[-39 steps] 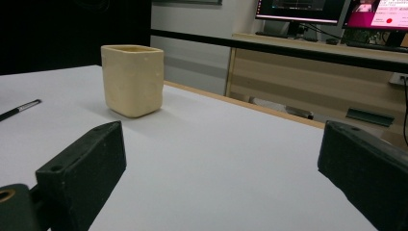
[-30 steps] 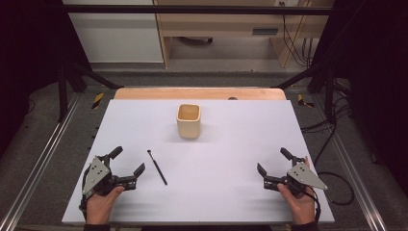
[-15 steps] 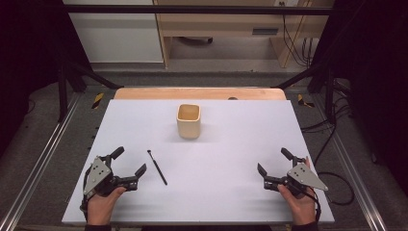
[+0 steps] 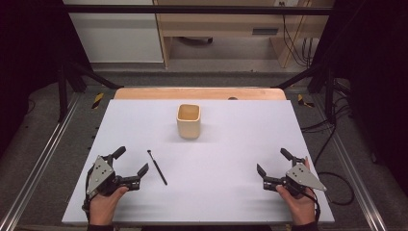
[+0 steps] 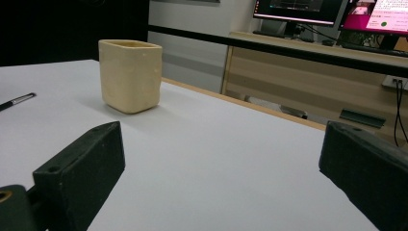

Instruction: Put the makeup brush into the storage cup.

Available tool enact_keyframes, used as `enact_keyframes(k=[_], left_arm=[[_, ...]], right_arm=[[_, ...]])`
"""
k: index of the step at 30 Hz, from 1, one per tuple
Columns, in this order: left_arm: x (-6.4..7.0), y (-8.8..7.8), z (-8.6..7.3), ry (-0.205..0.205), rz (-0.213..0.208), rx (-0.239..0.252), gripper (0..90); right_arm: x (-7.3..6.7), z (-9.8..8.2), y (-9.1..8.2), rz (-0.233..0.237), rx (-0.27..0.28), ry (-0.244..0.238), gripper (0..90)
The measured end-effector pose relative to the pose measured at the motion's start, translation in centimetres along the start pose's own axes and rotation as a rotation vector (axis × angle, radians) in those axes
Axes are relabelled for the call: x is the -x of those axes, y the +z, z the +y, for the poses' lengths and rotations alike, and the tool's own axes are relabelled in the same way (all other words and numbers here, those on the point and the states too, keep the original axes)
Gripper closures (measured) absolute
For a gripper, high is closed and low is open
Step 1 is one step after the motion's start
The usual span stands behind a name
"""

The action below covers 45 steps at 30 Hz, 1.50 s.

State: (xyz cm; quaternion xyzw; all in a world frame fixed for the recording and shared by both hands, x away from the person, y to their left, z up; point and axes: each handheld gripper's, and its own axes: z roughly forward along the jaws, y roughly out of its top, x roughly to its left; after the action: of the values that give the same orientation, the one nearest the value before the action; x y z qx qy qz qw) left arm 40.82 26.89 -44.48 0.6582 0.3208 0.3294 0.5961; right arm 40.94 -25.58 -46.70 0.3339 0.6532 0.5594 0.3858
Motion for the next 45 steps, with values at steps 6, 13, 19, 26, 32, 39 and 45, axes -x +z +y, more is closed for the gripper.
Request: enact_keyframes(k=[6, 13, 19, 26, 32, 39, 45], left_arm=[[-0.2, 0.0, -0.2, -0.008, 0.014, -0.001, 0.9], [-0.5, -0.1, -0.4, -0.013, 0.018, -0.003, 0.9], [-0.8, -0.2, -0.3, -0.004, 0.035, 0.001, 0.9], [-1.6, -0.7, -0.4, -0.022, 0.081, 0.023, 0.9], [-2.5, -1.4, -0.4, -0.028, 0.121, 0.034, 0.9], [-3.4, -2.2, -0.4, -0.042, 0.174, 0.054, 0.9], [-3.5, -2.2, -0.4, -0.044, 0.180, 0.055, 0.9]], right_arm=[[0.0, 0.1, -0.1, -0.006, -0.008, 0.004, 2.3], [-1.9, 2.1, 0.9, 0.014, -0.020, -0.005, 3.4], [-6.0, 4.5, 2.4, 0.078, -0.049, -0.079, 4.3], [-10.0, 6.5, 5.1, 0.140, -0.132, -0.110, 5.5], [-12.3, 7.6, 7.1, 0.177, -0.193, -0.099, 5.4], [-15.2, 8.7, 8.8, 0.204, -0.263, -0.122, 4.6], [-17.2, 9.4, 10.2, 0.234, -0.285, -0.137, 4.4]])
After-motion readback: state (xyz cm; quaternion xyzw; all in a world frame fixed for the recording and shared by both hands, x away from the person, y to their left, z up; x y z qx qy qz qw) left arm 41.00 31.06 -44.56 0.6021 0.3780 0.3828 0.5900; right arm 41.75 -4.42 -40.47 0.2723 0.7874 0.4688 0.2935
